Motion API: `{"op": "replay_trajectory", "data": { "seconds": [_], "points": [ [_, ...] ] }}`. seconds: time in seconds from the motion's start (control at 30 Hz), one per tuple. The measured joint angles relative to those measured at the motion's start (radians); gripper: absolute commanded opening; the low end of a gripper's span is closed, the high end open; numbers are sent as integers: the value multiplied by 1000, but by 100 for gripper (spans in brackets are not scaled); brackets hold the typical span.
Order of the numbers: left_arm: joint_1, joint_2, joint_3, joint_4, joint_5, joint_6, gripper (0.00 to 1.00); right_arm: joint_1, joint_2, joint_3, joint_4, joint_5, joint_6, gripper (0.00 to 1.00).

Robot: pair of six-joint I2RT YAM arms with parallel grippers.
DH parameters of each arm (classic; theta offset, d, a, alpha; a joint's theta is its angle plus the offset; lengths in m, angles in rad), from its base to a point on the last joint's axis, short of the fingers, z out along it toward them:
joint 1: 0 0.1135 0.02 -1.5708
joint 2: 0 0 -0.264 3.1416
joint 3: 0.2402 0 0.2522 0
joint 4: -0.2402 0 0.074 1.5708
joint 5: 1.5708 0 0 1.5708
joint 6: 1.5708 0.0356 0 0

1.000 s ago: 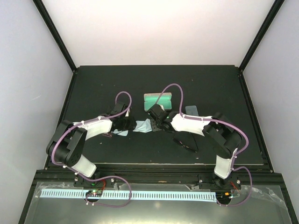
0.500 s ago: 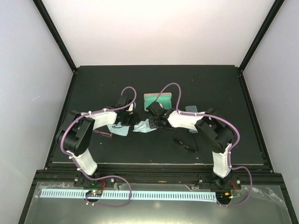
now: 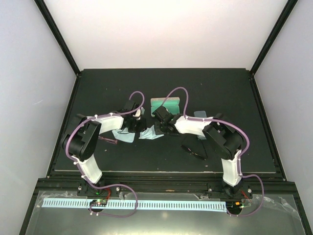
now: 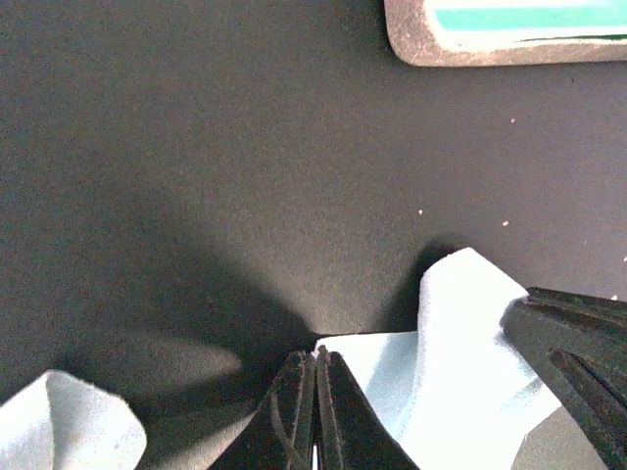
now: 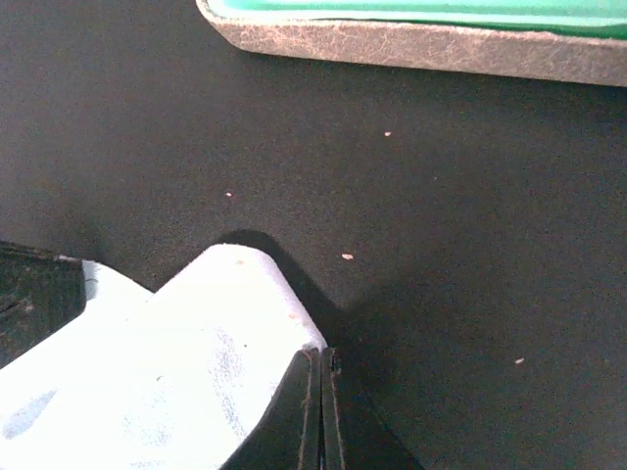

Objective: Organize the sunglasses
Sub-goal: Adjust the glasses cleaning cloth at the center of the board.

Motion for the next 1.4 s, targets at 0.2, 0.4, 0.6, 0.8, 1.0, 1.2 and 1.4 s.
{"op": "replay_trajectory", "data": {
  "seconds": [0.2,0.4,0.6,0.8,1.0,1.2,1.4],
  "points": [
    [0,-85,-32,-28,1,0,2,0,-66,-53,11,-5,-14,1],
    [0,-280,-45,-54,1,0,2,0,-245,-134,36,-10,-46,1],
    [0,-465,-79,-113,11,3,2,0,-417,-243,60,-48,-79,1],
    [-6,-645,-113,-187,80,6,2,2,-595,-356,76,-166,-127,1],
    [-14,-767,-201,-208,143,-32,1,6,-705,-377,37,-270,-135,1],
    [-19,-675,-230,-171,129,-65,2,12,-576,-315,-47,-219,-116,1],
    [-20,-422,-217,-39,35,-60,1,16,-365,-241,-21,-30,-106,1]
  ]
}}
